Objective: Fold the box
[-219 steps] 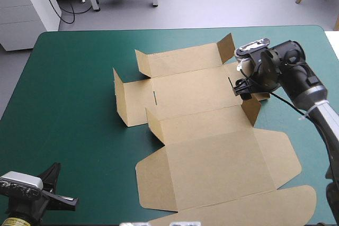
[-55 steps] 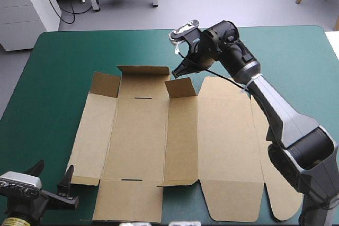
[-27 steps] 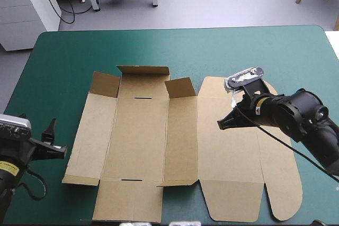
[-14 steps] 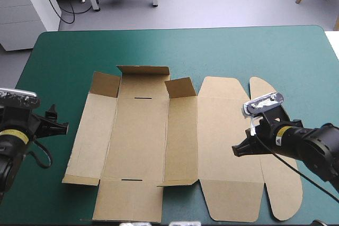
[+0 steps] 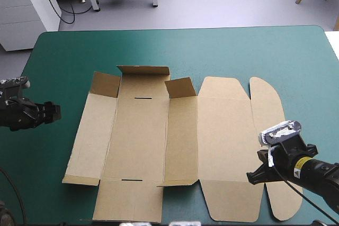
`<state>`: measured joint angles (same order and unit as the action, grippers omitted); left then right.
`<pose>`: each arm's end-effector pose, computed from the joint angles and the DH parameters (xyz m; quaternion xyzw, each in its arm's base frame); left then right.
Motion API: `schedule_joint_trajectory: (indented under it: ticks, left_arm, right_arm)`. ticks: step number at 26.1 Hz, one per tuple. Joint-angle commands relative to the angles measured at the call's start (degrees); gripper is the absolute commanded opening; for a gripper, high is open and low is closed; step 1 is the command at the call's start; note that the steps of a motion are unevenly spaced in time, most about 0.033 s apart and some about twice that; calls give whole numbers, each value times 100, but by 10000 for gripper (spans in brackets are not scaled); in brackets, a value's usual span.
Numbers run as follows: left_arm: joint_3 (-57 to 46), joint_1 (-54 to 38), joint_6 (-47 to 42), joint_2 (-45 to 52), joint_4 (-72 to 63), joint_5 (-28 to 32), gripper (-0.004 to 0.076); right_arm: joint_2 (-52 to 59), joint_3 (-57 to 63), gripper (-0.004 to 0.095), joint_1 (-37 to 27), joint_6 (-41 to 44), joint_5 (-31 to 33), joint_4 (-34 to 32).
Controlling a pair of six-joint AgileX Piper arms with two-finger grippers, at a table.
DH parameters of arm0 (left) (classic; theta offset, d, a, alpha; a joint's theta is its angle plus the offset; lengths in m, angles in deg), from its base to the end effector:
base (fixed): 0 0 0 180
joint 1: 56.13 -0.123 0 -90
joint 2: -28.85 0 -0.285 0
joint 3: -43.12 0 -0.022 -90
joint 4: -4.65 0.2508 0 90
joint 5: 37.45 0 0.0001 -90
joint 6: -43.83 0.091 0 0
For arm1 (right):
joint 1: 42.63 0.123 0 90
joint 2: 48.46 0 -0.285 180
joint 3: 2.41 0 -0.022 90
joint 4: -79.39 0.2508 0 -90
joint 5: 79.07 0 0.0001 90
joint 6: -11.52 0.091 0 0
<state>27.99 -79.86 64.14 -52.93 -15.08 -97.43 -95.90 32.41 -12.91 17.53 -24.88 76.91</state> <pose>0.2369 0.0751 0.3176 -0.0830 0.9632 -0.0767 0.2439 0.1018 0.0544 0.3225 -0.1959 0.9075 0.0938 0.3594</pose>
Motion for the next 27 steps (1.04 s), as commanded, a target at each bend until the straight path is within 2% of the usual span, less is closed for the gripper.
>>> schedule_joint_trajectory:
  ticks: [1, 3, 7, 19, 27]
  left_arm:
    - [199, -278, 356, -276, -412, -570, 544]
    - [174, -280, 416, -711, -447, -1089, 544]
    - [140, -280, 540, -1192, -717, -1460, 544]
    - [-934, -223, 1161, -1480, -1733, -1459, 544]
    - [-1309, 835, 1178, -1480, -1779, -1459, 544]
  right_arm:
    - [102, -158, -19, -36, -133, -325, -39]
    - [115, -158, -19, -36, -173, -325, -39]
    - [115, -158, -19, -36, -333, -325, -52]
    - [115, -158, -19, -36, -356, -361, -52]
    - [115, -158, -19, -36, -356, -418, -151]
